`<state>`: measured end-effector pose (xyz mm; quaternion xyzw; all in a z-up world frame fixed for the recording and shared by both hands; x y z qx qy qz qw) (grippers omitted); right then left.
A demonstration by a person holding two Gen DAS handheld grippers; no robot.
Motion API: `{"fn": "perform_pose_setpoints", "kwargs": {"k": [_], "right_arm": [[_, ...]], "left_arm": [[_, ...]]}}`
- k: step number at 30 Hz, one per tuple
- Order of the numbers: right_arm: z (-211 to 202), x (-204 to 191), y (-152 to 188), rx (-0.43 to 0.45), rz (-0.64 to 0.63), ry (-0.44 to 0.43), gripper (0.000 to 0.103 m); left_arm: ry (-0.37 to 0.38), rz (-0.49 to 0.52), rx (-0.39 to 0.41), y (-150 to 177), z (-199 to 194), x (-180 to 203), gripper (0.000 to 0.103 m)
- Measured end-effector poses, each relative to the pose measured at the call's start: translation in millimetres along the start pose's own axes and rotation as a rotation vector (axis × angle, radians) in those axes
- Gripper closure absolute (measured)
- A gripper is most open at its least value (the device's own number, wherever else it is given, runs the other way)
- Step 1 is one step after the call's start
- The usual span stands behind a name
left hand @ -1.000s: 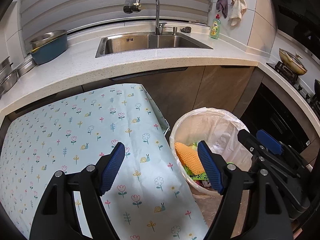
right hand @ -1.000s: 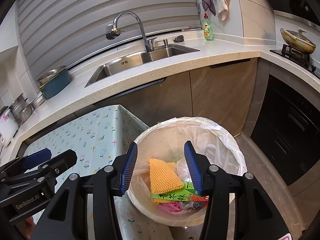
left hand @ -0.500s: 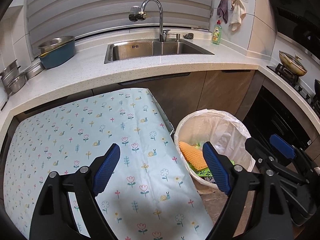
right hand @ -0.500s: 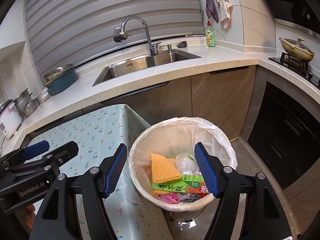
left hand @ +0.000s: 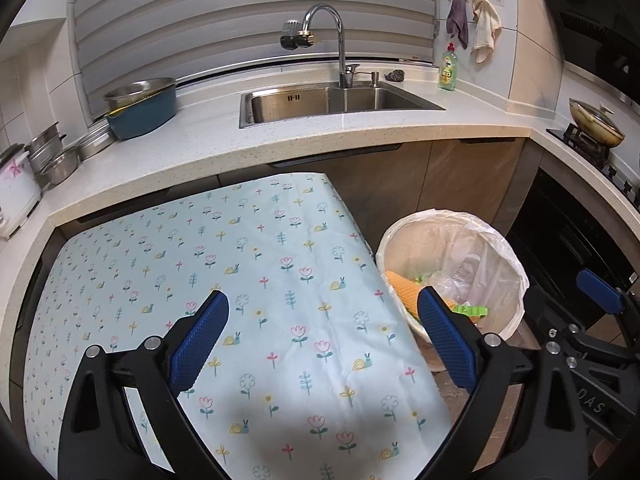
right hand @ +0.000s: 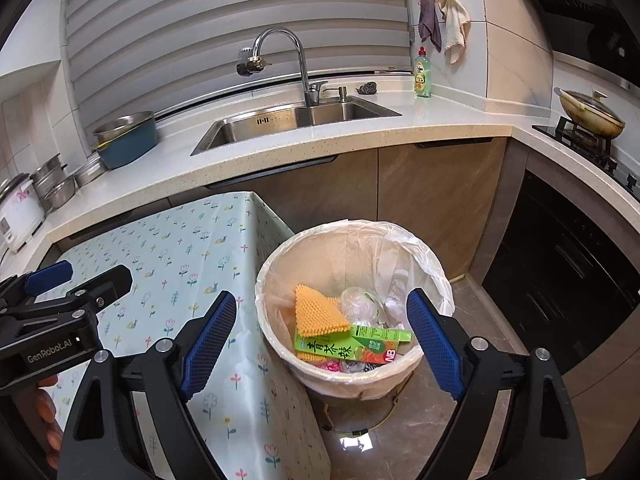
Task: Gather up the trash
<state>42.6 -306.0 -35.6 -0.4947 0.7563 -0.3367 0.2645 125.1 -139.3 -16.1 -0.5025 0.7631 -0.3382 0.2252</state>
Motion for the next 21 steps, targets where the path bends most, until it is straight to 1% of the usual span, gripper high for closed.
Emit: {"fn": "perform_pose_setpoints", "kwargs": {"k": [6,8,12,21], "right_arm": [[-5.5,-4.3,11.7,-0.021,-0.019,-0.012,0.016],[-6.2,-5.7,15.6,-0.031,-0.025,-0.015,0.006],[-9.8,-7.1,22.1,-0.036,-0.032,-0.01,0.006],[-12.9,-13.8,26.2,-0.044,-0.063,0.001,0.006]], "left_arm": [[-0.039,-0.013,-0.01,12.9,-4.1,-12.0,0.01],[-0.05,-0.014,-0.014,16.9,-5.5,-15.3,0.01],[-0.075,-0.015,-0.018,25.7,-8.1,-21.7,0.009],[-0.1,-0.026,-0.028,35.7,-9.8,-29.7,0.009]]}}
Point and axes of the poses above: each gripper's, at about its wrist camera, not at the fingertips, and z roughly the way its jaws point, x to its right, y to its underside, the point moved 1 cm from there along z, roughly the way its jaws point, and after that the axes turned 3 degrees about -z, right-handed, at the moved point
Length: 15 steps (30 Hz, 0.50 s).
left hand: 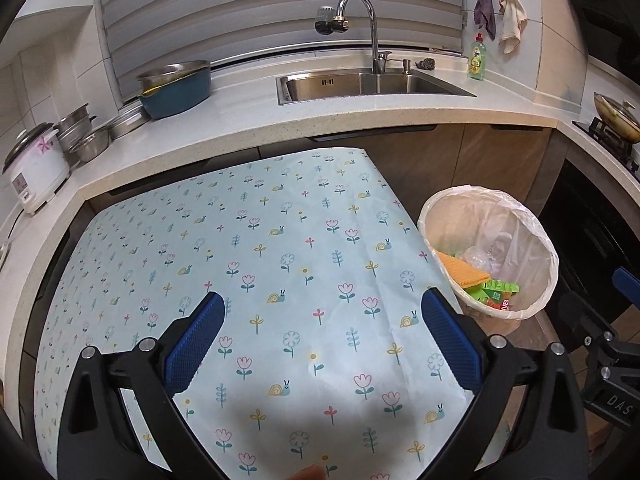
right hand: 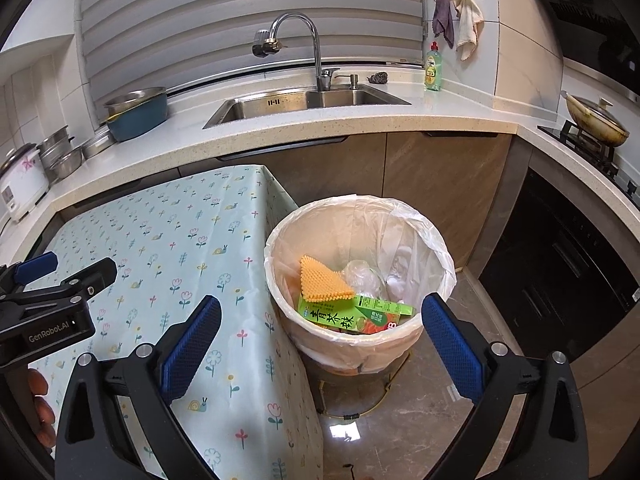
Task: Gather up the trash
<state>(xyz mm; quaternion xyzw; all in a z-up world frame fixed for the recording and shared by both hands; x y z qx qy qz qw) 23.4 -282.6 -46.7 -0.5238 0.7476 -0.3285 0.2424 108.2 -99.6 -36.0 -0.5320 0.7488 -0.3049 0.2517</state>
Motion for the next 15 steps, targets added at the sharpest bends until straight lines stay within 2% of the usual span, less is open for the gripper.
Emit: {"fn": "perform_pose_setpoints", "kwargs": {"k": [15], "right_arm": [[-1.9,-2.7,5.3,-0.015,-0.026,0.009,0.006]], "left_arm": [[-0.03,0.003,0.004,8.6,-3.8,5.1,0.009]]}}
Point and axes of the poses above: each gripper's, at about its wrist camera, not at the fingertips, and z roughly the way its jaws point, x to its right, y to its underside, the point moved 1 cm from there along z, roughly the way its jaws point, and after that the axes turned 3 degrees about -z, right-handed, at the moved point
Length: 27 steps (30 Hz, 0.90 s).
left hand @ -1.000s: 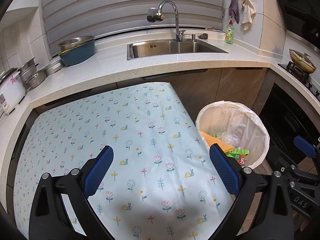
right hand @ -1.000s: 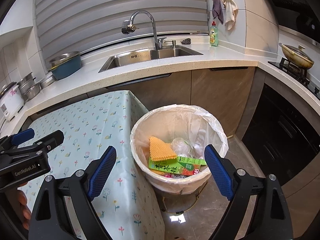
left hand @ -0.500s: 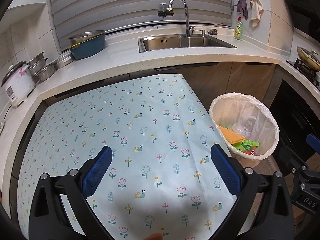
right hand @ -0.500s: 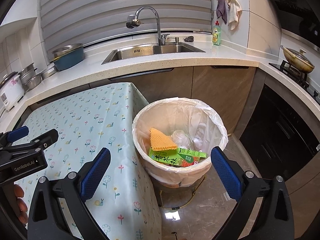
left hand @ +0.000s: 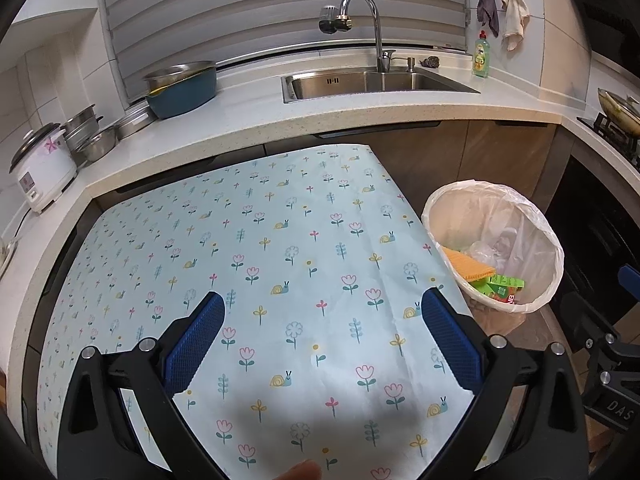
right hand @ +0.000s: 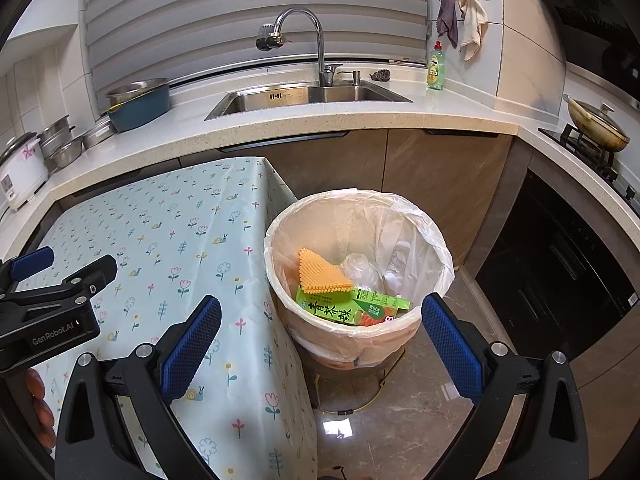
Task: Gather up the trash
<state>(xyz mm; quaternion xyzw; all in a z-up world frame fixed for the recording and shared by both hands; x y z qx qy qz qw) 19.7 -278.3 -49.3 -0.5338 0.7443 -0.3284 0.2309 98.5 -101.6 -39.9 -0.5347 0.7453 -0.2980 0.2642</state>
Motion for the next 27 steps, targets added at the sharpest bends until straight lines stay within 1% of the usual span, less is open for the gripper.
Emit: {"fn": "perform_pose_setpoints", "kwargs": {"k": [9,17,22,27], "right_arm": [[-1.0,-5.0,1.9,-0.002,-0.014,-0.008,0.006],[-0.3,-7.9,4.2,-0.007,-0.024,-0.011,0.006],[-0.4,-8.7,5.6,-0.008,-0.026,-0.008,0.006],[0.2,-8.6,8.2,-0.011,-0.027,-0.008,0.006]], "left_arm": [[-0.015,-0.019,-0.024,5.0,2.2,-1.3,0.009],[-0.028,-0.018,-0.023,7.0,1.7,-0.5,0.009],[-0.045,-0.041,-0.026,8.7,1.3,-2.5,0.009],[-0.043,-0.041,-0.022,9.6,0.3,-3.1,0.009]]}}
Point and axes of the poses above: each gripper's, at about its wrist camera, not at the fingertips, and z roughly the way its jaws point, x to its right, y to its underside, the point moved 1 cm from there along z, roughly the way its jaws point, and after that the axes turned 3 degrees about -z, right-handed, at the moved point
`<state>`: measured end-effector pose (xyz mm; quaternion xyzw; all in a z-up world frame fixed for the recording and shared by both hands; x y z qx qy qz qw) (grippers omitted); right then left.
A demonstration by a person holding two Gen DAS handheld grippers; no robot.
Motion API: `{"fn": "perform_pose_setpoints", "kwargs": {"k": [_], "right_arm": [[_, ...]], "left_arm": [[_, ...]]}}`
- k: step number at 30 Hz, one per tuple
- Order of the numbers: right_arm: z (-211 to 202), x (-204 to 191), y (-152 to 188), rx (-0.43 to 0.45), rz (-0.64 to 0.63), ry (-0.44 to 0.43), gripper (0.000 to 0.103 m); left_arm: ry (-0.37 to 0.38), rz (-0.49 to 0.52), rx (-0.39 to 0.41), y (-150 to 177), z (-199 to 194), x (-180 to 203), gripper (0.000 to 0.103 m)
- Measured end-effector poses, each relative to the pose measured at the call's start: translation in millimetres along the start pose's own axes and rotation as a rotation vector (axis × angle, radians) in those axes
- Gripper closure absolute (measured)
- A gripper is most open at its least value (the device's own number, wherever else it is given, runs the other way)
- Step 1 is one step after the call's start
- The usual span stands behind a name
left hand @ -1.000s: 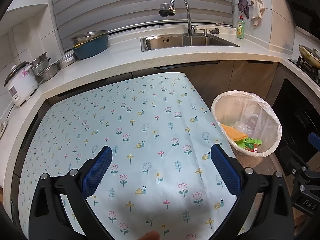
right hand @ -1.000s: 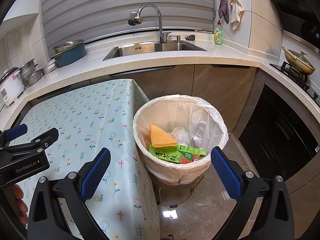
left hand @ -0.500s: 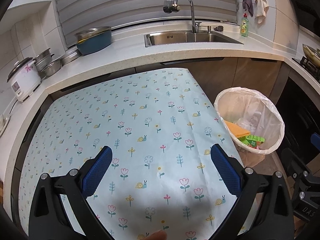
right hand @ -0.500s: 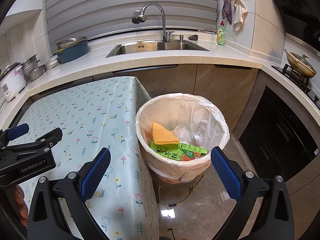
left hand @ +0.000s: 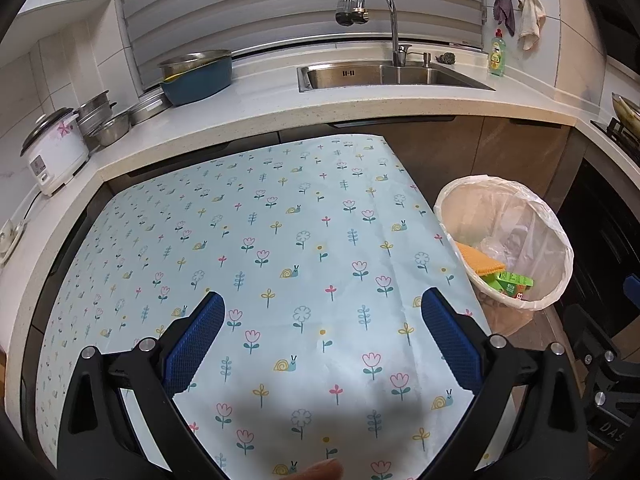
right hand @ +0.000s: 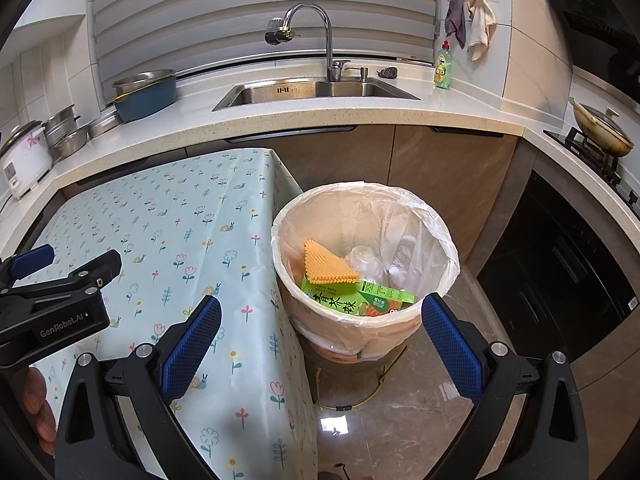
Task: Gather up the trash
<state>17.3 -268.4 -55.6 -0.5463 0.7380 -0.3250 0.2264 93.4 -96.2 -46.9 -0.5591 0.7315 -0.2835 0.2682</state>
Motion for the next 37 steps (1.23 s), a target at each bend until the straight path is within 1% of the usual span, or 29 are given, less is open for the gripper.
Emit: {"fn": "perform_pose_setpoints", "kwargs": {"k": [31,37], "right_arm": [[-0.1,-2.5,2.8,-0.005,0.002,-0.002,0.006],[0.0,-2.8,3.4,-0.007,0.004,-0.002,0.006]], "left_arm": [[0.001,0.005,0.008,3.1,-2.8,-1.7,0.009],[0.013,0.005,0.014,3.7,-3.0,-1.2,0.009]]}}
Point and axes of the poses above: each gripper's, at about its wrist camera, not at the fingertips, and z roughly the way its jaws point, x to its right, y to its underside, the point moved 1 cm from there along z, roughly the way its jaws point, and after that the axes turned 3 degrees about -z, right-handed, at the moved point
